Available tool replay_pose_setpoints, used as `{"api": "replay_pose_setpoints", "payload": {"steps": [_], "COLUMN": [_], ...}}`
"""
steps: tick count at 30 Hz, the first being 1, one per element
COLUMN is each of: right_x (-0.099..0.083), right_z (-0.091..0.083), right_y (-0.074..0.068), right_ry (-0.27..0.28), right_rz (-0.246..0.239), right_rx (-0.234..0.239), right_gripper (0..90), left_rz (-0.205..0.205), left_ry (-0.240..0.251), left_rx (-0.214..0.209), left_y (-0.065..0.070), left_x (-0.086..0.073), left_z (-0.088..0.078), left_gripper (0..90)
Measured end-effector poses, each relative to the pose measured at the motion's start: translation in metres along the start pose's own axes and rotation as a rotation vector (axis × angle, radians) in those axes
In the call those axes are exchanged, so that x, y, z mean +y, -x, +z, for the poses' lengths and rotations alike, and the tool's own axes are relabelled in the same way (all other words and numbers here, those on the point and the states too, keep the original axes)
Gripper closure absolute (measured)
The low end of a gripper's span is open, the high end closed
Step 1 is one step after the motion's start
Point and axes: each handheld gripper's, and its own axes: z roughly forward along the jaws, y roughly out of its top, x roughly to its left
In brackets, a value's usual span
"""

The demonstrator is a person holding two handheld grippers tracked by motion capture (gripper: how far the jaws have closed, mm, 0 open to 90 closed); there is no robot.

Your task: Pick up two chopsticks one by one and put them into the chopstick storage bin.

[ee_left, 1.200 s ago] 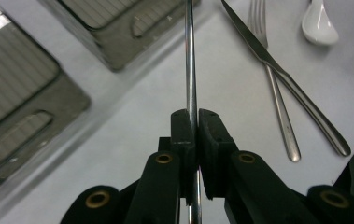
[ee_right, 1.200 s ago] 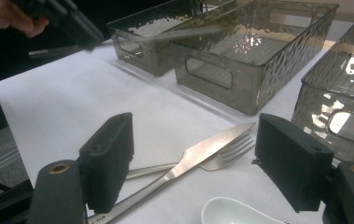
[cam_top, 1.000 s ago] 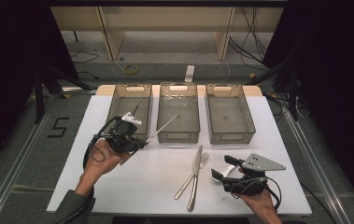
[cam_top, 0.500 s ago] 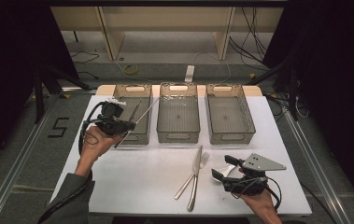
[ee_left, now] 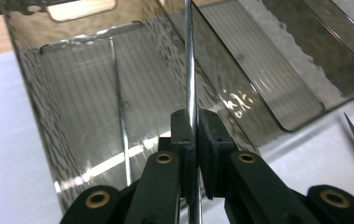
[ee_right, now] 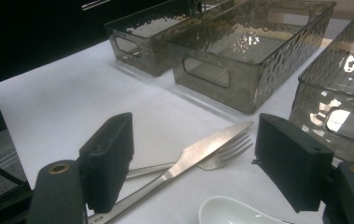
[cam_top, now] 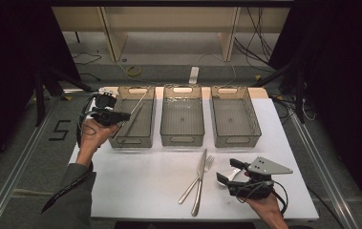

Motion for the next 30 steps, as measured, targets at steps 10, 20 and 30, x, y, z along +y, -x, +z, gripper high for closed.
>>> {"api": "replay_pose_setpoints", "payload": {"steps": [10,20,30], "right_x": [0.000,0.000,0.000], "right_z": [0.000,0.000,0.000], "right_y": [0.000,0.000,0.000], "right_ry": [0.001,0.001,0.001], "right_rz": [-0.001,0.000,0.001], "right_rx": [0.001,0.002,0.003], "right_gripper": [29.0,29.0,29.0], "left_rz": [-0.037,-0.081,-0.082], "left_ry": [-0.010,0.002,-0.008], "left_rx": [0.050,0.079,0.090], "left_y": [-0.019,-0.038,-0.043], "left_x": [0.006,0.005,0.004], "left_z": [0.019,0.033,0.044], "left_gripper": [84.7,84.7,84.7]}}
